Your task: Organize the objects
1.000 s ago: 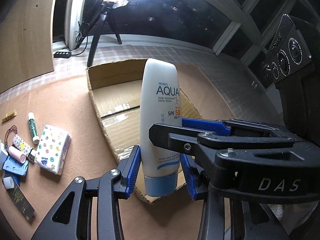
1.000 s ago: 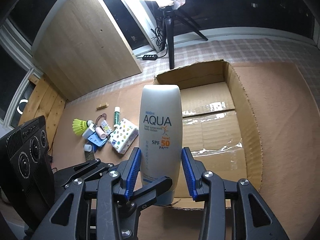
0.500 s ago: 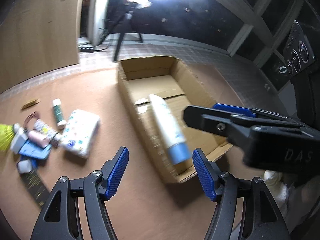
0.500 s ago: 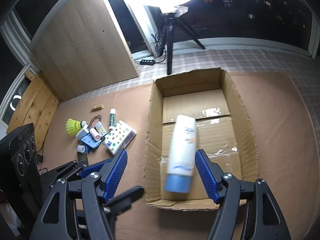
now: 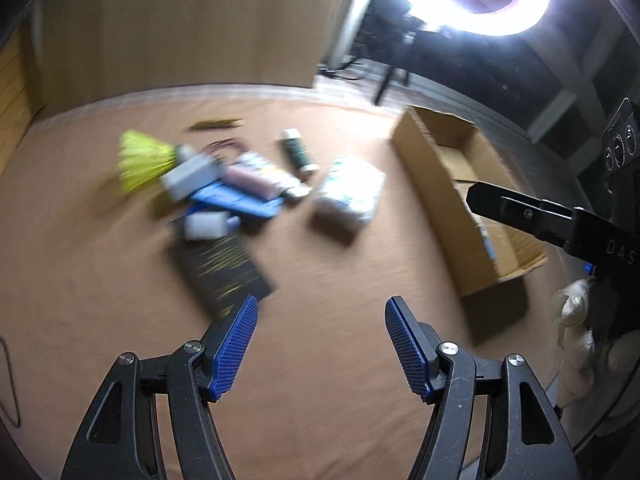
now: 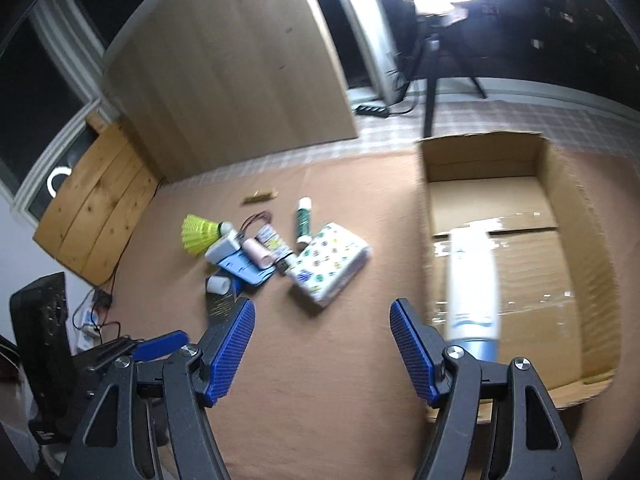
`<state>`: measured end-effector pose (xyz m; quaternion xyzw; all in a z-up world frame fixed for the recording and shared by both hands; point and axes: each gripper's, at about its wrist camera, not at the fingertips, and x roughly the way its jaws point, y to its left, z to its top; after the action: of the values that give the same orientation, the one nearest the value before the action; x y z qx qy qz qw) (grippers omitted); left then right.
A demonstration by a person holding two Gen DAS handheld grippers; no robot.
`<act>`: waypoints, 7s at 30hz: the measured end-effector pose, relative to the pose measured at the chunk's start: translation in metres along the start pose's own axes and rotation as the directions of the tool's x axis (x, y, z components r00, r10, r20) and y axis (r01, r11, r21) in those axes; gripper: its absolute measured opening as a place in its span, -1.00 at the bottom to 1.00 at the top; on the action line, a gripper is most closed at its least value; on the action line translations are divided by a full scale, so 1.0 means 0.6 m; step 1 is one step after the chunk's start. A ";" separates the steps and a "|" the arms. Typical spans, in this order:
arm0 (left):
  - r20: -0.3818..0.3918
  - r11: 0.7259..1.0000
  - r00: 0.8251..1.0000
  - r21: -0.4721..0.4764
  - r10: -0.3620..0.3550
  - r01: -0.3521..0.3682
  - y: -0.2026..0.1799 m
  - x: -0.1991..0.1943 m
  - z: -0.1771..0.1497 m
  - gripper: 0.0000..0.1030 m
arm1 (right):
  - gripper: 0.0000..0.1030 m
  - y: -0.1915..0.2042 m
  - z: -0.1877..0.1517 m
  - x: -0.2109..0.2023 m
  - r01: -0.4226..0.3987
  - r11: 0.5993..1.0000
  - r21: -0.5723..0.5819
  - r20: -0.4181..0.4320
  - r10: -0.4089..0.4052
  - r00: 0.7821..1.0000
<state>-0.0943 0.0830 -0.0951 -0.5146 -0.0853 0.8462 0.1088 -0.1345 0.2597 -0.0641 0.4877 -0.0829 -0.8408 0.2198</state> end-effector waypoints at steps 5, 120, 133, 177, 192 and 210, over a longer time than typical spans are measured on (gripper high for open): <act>0.003 0.998 0.999 -0.054 0.034 -0.033 0.063 -0.023 -0.026 0.36 | 0.29 0.052 -0.005 0.049 -0.024 0.999 -0.042 -0.078 0.020 0.997; -0.037 0.977 0.998 -0.207 0.052 -0.058 0.191 -0.032 -0.102 0.43 | -0.12 0.188 -0.103 0.219 0.063 0.909 -0.412 -0.364 -0.227 0.903; -0.035 0.985 0.997 -0.155 0.067 -0.072 0.158 -0.024 -0.076 0.43 | -0.13 0.107 -0.036 0.086 0.067 0.968 -0.244 -0.216 -0.122 0.969; -0.001 0.985 0.988 -0.076 0.155 -0.155 0.120 0.011 0.072 0.44 | 0.08 -0.116 0.069 -0.010 0.163 0.987 0.010 -0.028 -0.163 0.986; 0.000 0.988 0.992 -0.097 0.125 -0.124 0.181 0.063 0.198 0.13 | -0.11 -0.002 0.162 0.143 -0.073 0.996 0.044 -0.131 0.079 0.988; -0.082 0.978 0.996 -0.201 0.036 -0.052 0.228 0.173 0.241 -0.55 | -0.52 0.047 0.174 0.337 -0.086 0.992 0.093 -0.303 0.110 0.947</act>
<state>-0.2824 -0.0248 -0.1527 -0.5572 -0.1553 0.8147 0.0403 -0.3020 0.1357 -0.1592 0.6162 -0.1048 -0.7387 0.2523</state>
